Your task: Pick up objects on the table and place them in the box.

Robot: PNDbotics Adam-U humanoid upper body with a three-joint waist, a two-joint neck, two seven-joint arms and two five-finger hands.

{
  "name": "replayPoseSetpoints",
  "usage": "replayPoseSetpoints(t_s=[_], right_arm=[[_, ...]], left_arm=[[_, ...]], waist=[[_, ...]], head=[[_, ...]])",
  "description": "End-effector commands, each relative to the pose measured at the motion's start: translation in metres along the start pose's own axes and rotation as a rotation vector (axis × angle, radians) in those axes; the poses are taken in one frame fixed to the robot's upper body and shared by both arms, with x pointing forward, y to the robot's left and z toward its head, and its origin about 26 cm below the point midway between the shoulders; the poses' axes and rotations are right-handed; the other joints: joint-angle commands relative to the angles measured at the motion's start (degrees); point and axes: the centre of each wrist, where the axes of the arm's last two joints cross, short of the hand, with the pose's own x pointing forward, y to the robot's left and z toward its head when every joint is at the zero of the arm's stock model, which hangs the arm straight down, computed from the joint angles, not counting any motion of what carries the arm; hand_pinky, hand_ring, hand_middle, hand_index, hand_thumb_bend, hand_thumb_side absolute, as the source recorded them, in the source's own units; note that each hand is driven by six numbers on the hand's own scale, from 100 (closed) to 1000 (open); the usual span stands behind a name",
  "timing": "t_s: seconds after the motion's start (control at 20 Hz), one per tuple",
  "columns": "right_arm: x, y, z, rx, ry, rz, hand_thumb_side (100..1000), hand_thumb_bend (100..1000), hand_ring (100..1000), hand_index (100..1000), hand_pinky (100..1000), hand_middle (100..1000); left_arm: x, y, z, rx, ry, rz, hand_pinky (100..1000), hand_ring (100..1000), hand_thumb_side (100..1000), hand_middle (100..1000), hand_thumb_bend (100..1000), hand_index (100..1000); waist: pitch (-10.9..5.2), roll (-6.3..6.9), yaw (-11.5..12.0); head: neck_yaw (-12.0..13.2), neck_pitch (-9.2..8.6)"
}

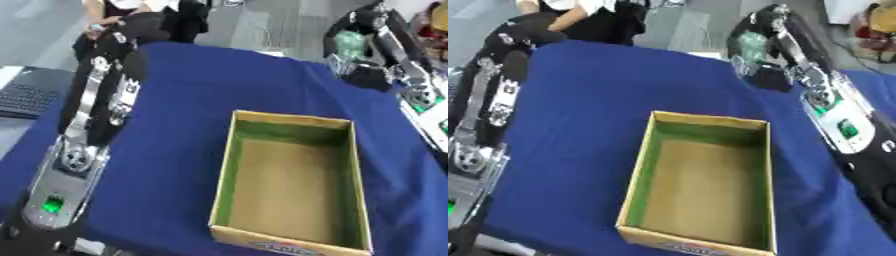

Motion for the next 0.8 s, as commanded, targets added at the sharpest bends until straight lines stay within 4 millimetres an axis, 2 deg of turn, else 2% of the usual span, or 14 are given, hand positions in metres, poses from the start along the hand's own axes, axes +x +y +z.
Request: replayPoseSetpoints(t_s=[0.05, 0.8], right_arm=[[0.008, -0.005, -0.006, 0.017, -0.05, -0.001, 104, 100, 100, 235, 100, 166], [0.026, 0.027, -0.007, 0.14, -0.145, -0.058, 120, 100, 100, 235, 100, 165]], left_arm=[[0.003, 0.007, -0.005, -0.006, -0.025, -0.022, 847, 726, 893, 835, 281, 864], [0.004, 0.007, -0.005, -0.007, -0.028, -0.018, 848, 726, 895, 835, 279, 864]], waist=[[-1.0, 0.07, 0.1], [-0.62, 0.01, 0.4]], head=[[0.3, 0.08], [-0.1, -0.33]])
